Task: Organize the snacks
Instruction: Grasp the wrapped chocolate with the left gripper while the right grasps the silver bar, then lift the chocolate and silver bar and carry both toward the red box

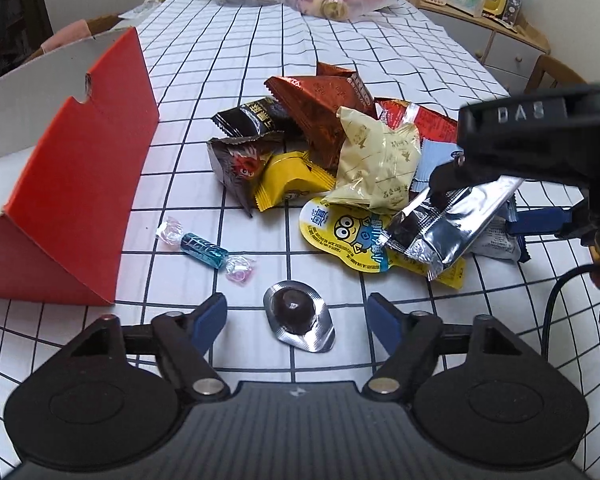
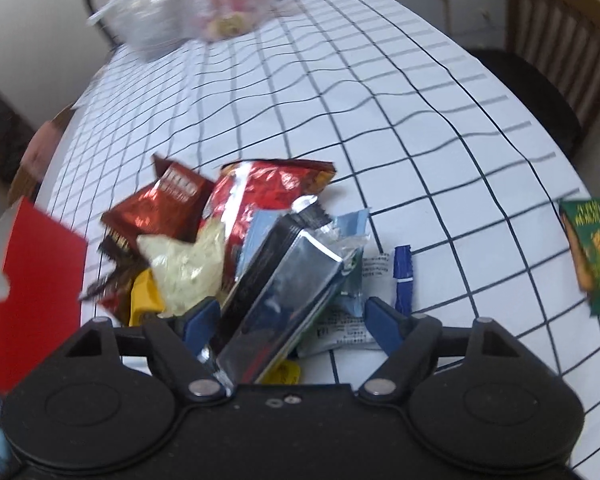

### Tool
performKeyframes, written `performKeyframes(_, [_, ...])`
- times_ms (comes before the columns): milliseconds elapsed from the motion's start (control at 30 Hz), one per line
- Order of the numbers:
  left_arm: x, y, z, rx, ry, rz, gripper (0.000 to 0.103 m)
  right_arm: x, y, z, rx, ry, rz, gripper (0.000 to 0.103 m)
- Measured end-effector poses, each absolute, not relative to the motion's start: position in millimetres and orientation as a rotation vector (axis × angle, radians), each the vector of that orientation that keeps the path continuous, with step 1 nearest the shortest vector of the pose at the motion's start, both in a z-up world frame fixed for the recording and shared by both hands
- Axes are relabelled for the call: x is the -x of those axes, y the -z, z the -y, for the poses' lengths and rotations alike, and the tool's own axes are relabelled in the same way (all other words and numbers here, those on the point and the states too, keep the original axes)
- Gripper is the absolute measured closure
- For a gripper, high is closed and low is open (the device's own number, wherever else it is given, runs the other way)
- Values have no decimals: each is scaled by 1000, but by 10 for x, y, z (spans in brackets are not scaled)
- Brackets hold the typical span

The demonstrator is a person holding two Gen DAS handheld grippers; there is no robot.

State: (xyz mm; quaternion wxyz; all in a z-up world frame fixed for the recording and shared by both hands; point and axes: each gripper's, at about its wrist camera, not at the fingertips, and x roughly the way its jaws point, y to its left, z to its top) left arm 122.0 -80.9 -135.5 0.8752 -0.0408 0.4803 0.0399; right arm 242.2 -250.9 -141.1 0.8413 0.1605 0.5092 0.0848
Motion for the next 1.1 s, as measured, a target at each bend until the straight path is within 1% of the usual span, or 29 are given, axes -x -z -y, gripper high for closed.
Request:
performKeyframes(133, [-1264,1389,819,103,-85,-1018,42,-2446,1387,2452,-330,-179,-1069,26])
performKeyframes(167, [-1273,1400,817,110,-84,-1023,46,-2442,1389,2437,-325,-183,-1069,27])
performKeyframes(233, [-1280,1414,810,118,-88,-1027,49,-2443,1397,2426,-318,-186,-1071,29])
performKeyframes(400, [-1301,1399,773,140,-94,-1018,67,-2477,1419,2427,-332,-207,-1077,41])
performKeyframes(433, [-1303,1397,771,139,-97,-1017,69,-2478,1418,2431,-334,-211,-1076,42])
performKeyframes(567, [-1294,1389,730,172,-88,-1012,71,-2472,1415,2448,-355,-232,-1064,52])
performKeyframes(667, [-1281,1387,710,184,-86,-1011,72,-2453,1404,2448,-347,-244,-1052,56])
performKeyframes(800, [-1262,1381,701,187,-86,-1010,72,-2418,1378,2441,-343,-260,-1038,66])
performKeyframes(833, [-1262,1381,700,187,-87,-1009,80,-2408,1374,2444,-345,-264,-1038,67])
performKeyframes(967, [-1240,1377,684,193,-80,-1010,80,-2354,1375,2487,-354,-284,-1042,73])
performKeyframes(1100, [-1199,1363,664,200,-77,-1004,80,-2290,1365,2539,-353,-303,-1049,76])
